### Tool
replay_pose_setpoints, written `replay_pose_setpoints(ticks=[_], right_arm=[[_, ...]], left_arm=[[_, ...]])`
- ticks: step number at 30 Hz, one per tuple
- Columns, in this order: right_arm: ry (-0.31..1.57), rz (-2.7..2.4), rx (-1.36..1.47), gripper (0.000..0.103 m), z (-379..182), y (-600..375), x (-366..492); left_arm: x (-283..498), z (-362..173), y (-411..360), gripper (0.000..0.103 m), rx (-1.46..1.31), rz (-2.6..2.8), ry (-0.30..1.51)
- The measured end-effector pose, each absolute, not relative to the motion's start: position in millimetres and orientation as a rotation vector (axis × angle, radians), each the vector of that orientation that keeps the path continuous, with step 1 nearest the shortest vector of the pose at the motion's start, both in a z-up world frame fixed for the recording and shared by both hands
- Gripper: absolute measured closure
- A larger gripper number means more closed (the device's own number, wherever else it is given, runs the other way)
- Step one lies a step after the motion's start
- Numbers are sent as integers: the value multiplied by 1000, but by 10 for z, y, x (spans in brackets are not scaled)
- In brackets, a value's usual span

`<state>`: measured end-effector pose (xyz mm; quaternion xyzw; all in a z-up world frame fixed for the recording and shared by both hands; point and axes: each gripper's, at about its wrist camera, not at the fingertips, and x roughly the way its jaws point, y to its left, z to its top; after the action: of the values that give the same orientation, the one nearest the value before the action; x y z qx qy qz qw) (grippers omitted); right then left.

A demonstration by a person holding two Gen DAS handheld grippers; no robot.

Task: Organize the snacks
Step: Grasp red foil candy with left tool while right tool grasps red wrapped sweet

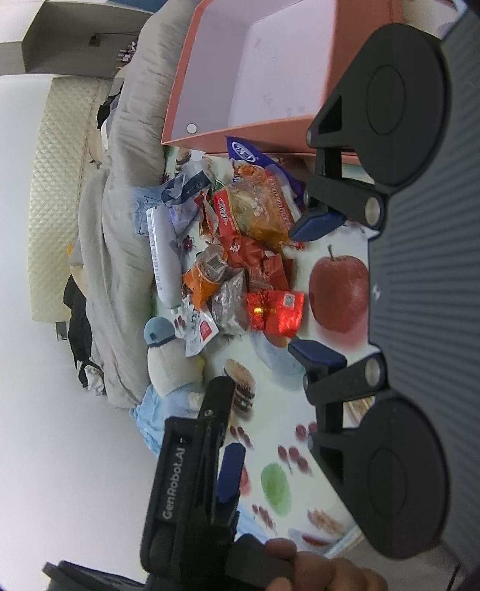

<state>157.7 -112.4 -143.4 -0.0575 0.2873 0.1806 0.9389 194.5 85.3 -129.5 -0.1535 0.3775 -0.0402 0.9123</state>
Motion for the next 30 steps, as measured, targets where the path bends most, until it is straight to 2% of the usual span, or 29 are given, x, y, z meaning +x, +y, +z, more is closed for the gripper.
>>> replay_pose_setpoints(ticks=[8, 11, 12, 30], right_arm=[[633, 368, -131, 41, -1695, -1002, 2029], [650, 354, -140, 53, -1789, -953, 2195], [656, 352, -136, 53, -1823, -942, 2258], [702, 313, -119, 54, -2167, -819, 2854]], left_arm=[[2445, -1666, 919, 20, -368, -86, 844], [2626, -1783, 935, 23, -412, -106, 875], [2687, -1816, 932, 23, -415, -106, 881], [3402, -2204, 771, 24, -394, -95, 961]])
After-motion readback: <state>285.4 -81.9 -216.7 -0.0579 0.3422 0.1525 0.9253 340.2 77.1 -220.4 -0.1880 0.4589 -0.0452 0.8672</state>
